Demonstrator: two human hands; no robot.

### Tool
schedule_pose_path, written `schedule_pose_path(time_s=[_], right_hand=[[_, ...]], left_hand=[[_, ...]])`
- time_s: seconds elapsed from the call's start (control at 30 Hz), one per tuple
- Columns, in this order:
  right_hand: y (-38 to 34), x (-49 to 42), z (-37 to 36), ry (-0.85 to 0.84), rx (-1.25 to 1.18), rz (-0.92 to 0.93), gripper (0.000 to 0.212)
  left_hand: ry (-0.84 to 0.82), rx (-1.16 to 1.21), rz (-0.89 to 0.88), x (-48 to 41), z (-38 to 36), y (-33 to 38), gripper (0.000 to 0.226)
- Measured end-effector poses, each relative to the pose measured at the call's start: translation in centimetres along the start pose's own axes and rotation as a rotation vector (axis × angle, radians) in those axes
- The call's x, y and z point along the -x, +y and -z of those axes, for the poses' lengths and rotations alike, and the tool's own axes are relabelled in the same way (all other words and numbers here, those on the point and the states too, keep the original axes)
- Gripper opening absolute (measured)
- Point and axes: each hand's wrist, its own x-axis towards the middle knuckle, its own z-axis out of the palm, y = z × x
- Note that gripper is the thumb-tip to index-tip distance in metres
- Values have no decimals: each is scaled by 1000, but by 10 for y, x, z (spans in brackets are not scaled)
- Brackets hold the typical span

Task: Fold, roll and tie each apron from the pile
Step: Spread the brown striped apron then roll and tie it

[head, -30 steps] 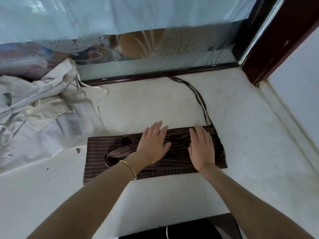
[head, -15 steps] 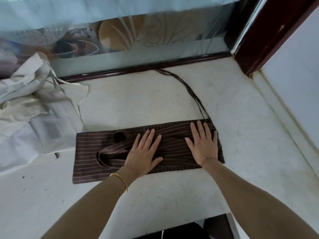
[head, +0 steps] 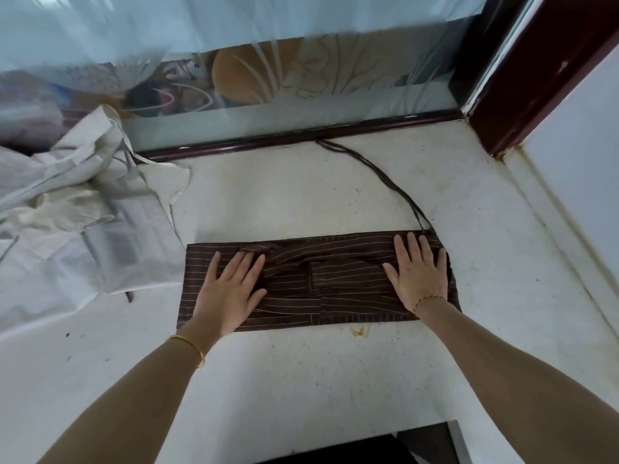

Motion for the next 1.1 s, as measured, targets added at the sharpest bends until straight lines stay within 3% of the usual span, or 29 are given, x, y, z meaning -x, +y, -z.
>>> schedule_pose_path(time_s=[0.1,0.17,0.27,0.37,0.47,0.67,0.9,1.1], right_hand=[[-24,10,19,212,-155,39,57],[-60,20,34,337,-244,190,55],[-135,35,51,254,-320,460,62],[-200,40,51,103,-270,553,71],[-228,33,49,74,-209,475,69],[-251,28,37,-85,-118,399,75],[-257,33,30,112,-421,351,58],[-259,18,40,30,-477,156,76]], left_hand=[[212,93,-43,18,6,-25,51],[295,164,62,25,13,-34,42],[183,307,415,24,21,-42,41],[-37,476,711,20,27,-51,50],[-156,493,712,16,23,-54,56],[-201,383,732,12,18,-57,64],[-215,491,731,7,19,-61,59],[-246,489,742,2,21,-60,58]])
